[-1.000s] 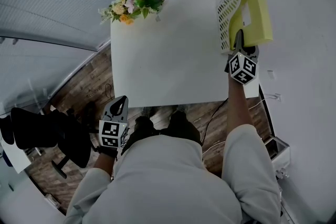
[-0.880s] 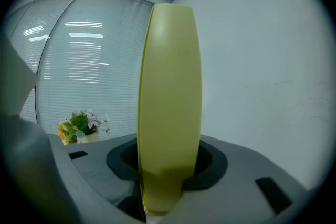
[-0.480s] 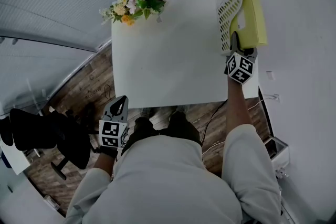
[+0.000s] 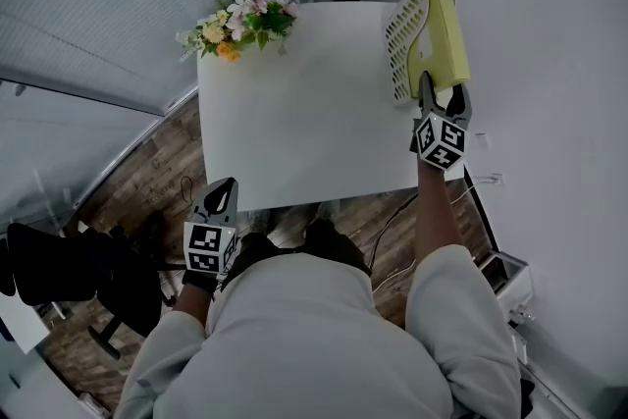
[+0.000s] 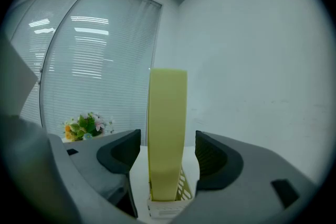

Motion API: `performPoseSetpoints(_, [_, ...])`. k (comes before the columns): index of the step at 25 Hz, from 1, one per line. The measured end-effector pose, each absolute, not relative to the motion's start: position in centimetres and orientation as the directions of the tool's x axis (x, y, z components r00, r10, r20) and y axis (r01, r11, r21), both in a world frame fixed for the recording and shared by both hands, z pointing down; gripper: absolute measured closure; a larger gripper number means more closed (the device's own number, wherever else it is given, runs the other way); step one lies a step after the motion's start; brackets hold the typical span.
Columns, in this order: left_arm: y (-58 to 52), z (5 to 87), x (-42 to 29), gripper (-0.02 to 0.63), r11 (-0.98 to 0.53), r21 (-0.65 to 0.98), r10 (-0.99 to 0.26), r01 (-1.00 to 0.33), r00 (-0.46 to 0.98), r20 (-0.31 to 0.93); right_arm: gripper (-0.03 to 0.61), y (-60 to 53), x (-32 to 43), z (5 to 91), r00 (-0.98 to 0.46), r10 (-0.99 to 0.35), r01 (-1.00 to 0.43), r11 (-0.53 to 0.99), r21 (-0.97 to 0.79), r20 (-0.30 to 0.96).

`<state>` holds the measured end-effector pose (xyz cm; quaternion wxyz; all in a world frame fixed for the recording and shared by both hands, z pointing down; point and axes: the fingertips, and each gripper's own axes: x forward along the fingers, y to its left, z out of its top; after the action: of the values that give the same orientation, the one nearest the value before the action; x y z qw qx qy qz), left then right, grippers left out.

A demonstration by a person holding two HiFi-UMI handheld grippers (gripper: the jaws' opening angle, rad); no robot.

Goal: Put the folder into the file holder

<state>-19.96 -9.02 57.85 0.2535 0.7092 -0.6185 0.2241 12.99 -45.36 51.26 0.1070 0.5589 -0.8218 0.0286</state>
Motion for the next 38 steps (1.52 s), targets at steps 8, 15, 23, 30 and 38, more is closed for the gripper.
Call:
performPoseSetpoints(8, [-12.6, 56.0, -19.5, 0.606, -0.221, 0.091, -0.797, -0.971, 0.234, 0.557, 0.252, -39.2, 14.7, 45.2, -0.333, -0.932, -0.93, 0.35, 0.112, 0.146])
performPoseSetpoints(15, [-15.0, 54.2, -19.3, 0.606, -0.312, 0.076, -0.804, -0.947, 0.306, 0.509, 0.334, -32.3, 17.2, 41.2, -0.266, -0.959, -0.949, 0.279, 0.144, 0.102])
performPoseSetpoints(23, [-14.2, 53.2, -17.6, 0.606, -0.396, 0.062, -0.791, -0.916, 0.375, 0.484, 0.486, -23.4, 20.6, 40.0, -0.169, -0.982, -0.97, 0.18, 0.163, 0.083])
performPoseSetpoints(30, [-13.6, 52.3, -15.8, 0.606, -0.457, 0.052, -0.777, -0.888, 0.426, 0.464, 0.566, -17.6, 22.8, 40.5, -0.088, -0.991, -0.978, 0.104, 0.179, 0.098])
performPoseSetpoints(38, [-11.8, 52.3, -15.1, 0.606, -0.482, 0.043, -0.763, -0.875, 0.443, 0.471, 0.568, -14.1, 23.9, 41.1, -0.044, -0.991, -0.986, 0.063, 0.151, 0.126])
